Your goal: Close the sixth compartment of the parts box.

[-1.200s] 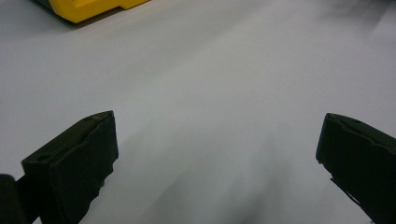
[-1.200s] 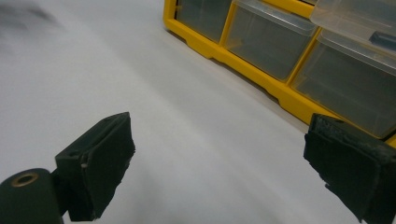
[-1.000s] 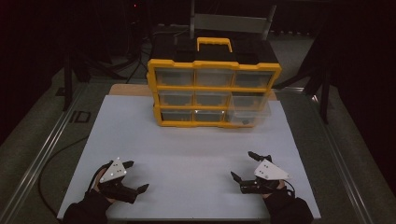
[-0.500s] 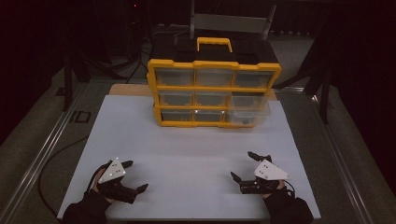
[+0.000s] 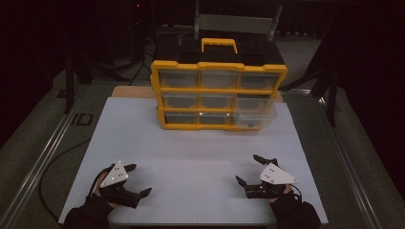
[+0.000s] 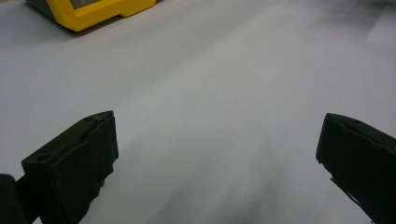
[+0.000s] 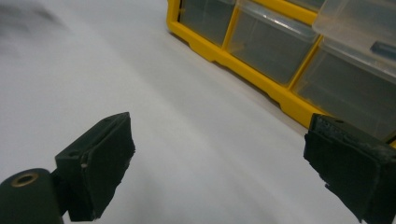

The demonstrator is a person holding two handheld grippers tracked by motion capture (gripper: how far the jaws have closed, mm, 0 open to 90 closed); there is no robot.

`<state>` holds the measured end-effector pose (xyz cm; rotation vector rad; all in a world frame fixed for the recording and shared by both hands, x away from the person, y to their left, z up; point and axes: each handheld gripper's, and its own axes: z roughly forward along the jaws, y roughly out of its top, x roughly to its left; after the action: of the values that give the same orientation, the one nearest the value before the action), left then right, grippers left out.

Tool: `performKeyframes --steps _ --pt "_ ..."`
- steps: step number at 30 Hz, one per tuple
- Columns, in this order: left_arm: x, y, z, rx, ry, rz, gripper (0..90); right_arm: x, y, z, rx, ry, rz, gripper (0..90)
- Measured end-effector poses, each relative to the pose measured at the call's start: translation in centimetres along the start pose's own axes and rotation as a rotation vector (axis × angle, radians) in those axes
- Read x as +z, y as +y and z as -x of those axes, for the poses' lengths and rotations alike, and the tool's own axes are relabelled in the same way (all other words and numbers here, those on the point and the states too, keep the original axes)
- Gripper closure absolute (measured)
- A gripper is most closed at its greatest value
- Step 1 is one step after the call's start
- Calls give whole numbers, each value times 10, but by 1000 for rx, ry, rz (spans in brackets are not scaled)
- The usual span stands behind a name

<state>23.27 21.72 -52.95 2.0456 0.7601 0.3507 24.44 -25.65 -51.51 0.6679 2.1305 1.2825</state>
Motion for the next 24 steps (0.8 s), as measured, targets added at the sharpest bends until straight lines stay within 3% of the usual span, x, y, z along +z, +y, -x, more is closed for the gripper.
performKeyframes --steps 17,24 --pt "-2 1 -1 2 10 5 3 -11 38 2 -18 9 43 83" --pt "-3 2 0 1 7 12 3 -15 54 11 -25 -20 60 83"
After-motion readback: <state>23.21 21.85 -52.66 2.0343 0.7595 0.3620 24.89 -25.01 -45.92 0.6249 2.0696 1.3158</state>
